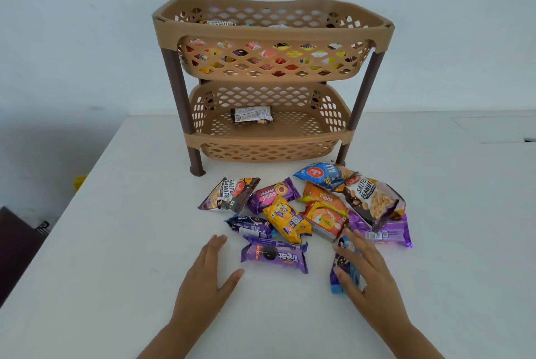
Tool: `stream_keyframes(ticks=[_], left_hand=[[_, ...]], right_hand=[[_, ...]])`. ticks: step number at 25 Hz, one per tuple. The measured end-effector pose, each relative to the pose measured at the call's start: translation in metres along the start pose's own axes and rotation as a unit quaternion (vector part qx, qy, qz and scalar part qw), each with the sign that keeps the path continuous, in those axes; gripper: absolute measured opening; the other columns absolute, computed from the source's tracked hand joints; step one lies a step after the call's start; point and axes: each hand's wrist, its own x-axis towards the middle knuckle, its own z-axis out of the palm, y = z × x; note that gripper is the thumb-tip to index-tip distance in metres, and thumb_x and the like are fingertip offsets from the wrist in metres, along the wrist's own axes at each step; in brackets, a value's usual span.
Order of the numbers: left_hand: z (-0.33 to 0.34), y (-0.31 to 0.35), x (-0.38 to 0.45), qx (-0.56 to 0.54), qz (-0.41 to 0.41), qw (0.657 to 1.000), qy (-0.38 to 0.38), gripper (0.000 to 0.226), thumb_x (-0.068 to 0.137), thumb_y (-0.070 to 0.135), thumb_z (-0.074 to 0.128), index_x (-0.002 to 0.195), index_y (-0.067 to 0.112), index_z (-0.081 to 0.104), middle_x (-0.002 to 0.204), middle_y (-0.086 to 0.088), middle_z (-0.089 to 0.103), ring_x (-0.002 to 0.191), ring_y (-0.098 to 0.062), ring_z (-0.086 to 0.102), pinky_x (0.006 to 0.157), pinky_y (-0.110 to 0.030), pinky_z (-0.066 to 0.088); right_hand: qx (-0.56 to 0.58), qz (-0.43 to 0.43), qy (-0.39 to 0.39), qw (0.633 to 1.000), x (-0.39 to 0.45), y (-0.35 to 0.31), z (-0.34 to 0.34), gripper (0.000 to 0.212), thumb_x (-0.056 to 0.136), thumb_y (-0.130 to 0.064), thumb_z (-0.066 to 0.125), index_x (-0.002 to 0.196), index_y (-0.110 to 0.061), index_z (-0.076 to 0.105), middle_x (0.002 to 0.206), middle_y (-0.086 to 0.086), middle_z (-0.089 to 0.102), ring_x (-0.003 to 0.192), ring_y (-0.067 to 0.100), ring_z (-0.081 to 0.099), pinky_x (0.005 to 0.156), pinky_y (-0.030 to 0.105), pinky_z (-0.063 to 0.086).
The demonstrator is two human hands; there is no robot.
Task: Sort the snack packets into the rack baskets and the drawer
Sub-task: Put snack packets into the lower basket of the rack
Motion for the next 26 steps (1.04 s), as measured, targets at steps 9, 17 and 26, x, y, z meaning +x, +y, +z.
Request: stream_keyframes(ticks=[9,17,26], left_hand=[[0.004,0.015,0.007,0.064,0.185,0.981,0.003,0.053,0.080,0.042,0.065,0.124,0.016,0.050,0.140,-0.001,0.046,0.123,-0.018,0.050,0.098,-0.035,0.043],[0.008,0.011,0.008,0.067,0.161,0.985,0.012,0.065,0.064,0.048,0.077,0.114,0.012,0.056,0.119,-0.004,0.059,0.103,-0.020,0.060,0.086,-0.028,0.041],[0.011,0.016,0.007,0.163,0.223,0.960,0.037,0.068,0.069,0.061,0.064,0.125,0.027,0.047,0.107,0.009,0.064,0.093,-0.007,0.061,0.079,-0.019,0.048]], right_hand=[[-0.020,0.057,0.005,0.998,-0.003,-0.001,0.023,0.051,0.076,-0.039,0.069,0.123,-0.026,0.055,0.148,-0.004,0.033,0.136,0.017,0.029,0.102,0.042,0.040],[-0.001,0.040,-0.095,0.995,-0.001,0.003,0.026,0.049,0.075,-0.043,0.070,0.111,-0.052,0.037,0.149,-0.026,0.004,0.141,0.003,0.002,0.093,0.020,0.041],[0.050,0.098,-0.011,0.994,-0.003,-0.003,0.024,0.051,0.066,-0.004,0.076,0.095,-0.035,0.047,0.134,-0.003,0.047,0.113,0.018,0.051,0.078,0.019,0.046]])
